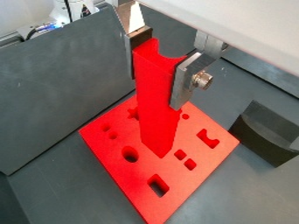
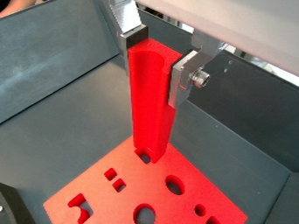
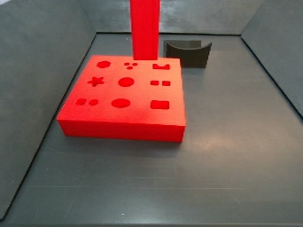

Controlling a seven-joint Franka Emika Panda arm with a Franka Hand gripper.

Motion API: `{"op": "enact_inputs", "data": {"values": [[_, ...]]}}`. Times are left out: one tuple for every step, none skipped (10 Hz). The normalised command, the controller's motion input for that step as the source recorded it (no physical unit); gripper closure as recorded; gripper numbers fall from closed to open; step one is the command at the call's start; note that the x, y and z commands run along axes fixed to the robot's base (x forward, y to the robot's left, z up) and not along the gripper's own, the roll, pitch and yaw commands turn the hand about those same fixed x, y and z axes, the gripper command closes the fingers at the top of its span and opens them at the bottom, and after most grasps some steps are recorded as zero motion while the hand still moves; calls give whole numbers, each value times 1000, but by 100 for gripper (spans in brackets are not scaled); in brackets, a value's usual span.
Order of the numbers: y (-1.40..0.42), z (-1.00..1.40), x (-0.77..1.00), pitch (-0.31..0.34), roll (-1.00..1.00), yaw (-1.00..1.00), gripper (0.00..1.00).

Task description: Insert the arch object.

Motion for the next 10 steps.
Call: {"op": "enact_inputs", "data": {"values": [[280,-26,240,-11,-76,0,100],[794,0,394,-34,-190,0,100],[834,0,380,-47,-186,0,100],[831,0,383,-54,-170,-20,100],[814,-3,429,-56,-154,-46,100],[789,-69,406,-56,-136,-94,100],[449,-106,194,-20,-129,-120,100],[171,-171,-17,-41,-113,-340,100],[149,-160,-60,-59,-64,-751,100],[120,-94,-94,-41,-83,-746,100]]}}
